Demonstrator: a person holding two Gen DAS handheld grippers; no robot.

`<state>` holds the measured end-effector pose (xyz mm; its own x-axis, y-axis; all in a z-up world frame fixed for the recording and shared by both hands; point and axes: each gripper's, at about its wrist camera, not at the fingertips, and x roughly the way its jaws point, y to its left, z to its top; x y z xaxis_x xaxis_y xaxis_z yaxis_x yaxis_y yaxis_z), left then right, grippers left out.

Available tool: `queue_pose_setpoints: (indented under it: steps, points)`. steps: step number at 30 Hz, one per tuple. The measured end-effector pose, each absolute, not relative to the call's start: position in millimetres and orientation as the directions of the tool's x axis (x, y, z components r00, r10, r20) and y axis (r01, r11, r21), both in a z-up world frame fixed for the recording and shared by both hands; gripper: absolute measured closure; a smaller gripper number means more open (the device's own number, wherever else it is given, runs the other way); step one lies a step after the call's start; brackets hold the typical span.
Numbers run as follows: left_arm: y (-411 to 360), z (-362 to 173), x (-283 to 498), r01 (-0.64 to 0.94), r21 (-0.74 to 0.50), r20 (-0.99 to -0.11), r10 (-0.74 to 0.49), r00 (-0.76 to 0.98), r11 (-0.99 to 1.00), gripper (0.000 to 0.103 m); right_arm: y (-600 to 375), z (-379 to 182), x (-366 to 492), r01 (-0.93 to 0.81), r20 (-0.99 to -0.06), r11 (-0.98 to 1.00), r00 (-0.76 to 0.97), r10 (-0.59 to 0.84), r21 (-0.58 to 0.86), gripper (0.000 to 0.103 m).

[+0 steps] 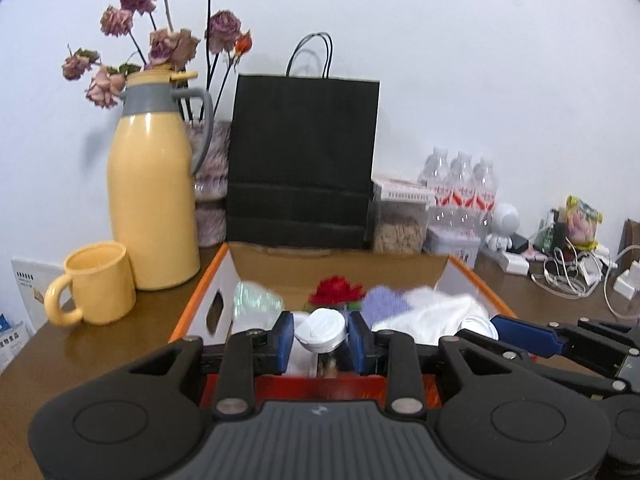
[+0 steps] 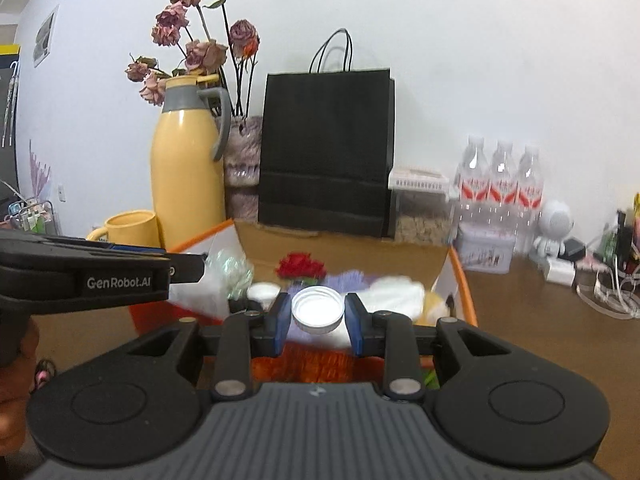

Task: Organize objects
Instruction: 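Carry both white caps into the box and open both tools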

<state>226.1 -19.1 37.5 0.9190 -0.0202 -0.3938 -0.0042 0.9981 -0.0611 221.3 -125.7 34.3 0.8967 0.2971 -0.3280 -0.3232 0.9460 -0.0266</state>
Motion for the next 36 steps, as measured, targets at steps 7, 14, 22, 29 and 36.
queue_pose_setpoints:
  steps: [7, 14, 22, 29, 36]
  points:
    - [-23, 55, 252, -0.023, -0.076, -0.362, -0.006, 0.932, 0.997, 0.075, -120, 46, 247, -0.312, -0.306, 0.949, 0.909, 0.284, -0.046, 0.073]
    - [-25, 48, 287, -0.061, -0.07, -0.383, 0.029, 0.923, 0.996, 0.075, -121, 41, 277, -0.299, -0.308, 0.954, 0.91, 0.277, -0.025, 0.073]
    - [-31, 37, 318, -0.078, -0.041, -0.4, 0.055, 0.915, 0.996, 0.075, -128, 33, 303, -0.297, -0.331, 0.955, 0.902, 0.276, -0.012, 0.073]
    - [-36, 28, 328, -0.075, -0.006, -0.428, 0.066, 0.902, 0.997, 0.074, -129, 27, 312, -0.298, -0.367, 0.955, 0.889, 0.275, -0.007, 0.072]
    - [-34, 29, 325, -0.113, 0.015, -0.397, 0.109, 0.911, 0.993, 0.0, -130, 24, 308, -0.258, -0.375, 0.965, 0.9, 0.224, -0.043, 0.0]
